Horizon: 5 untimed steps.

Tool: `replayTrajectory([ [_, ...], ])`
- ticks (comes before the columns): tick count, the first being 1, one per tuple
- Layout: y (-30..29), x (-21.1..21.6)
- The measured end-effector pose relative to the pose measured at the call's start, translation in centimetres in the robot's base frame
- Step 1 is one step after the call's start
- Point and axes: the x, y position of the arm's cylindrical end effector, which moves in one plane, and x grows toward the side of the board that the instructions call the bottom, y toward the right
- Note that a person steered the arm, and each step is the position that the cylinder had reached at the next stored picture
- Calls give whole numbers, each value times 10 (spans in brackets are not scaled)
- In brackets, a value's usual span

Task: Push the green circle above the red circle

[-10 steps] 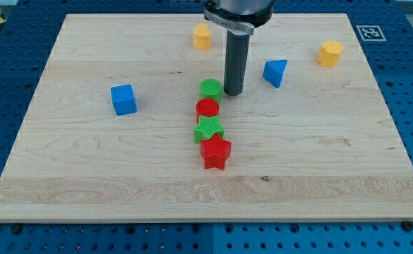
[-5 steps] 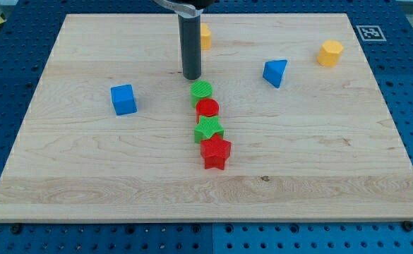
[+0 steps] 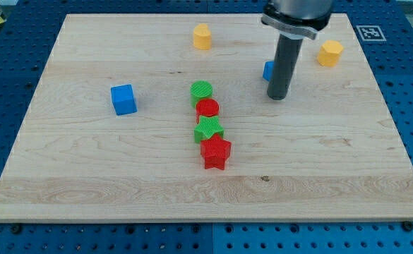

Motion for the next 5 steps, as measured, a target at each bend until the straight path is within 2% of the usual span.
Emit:
replayTrajectory([
  [1, 1, 0],
  [2, 34, 11],
  [4, 40, 11],
  [5, 72, 11],
])
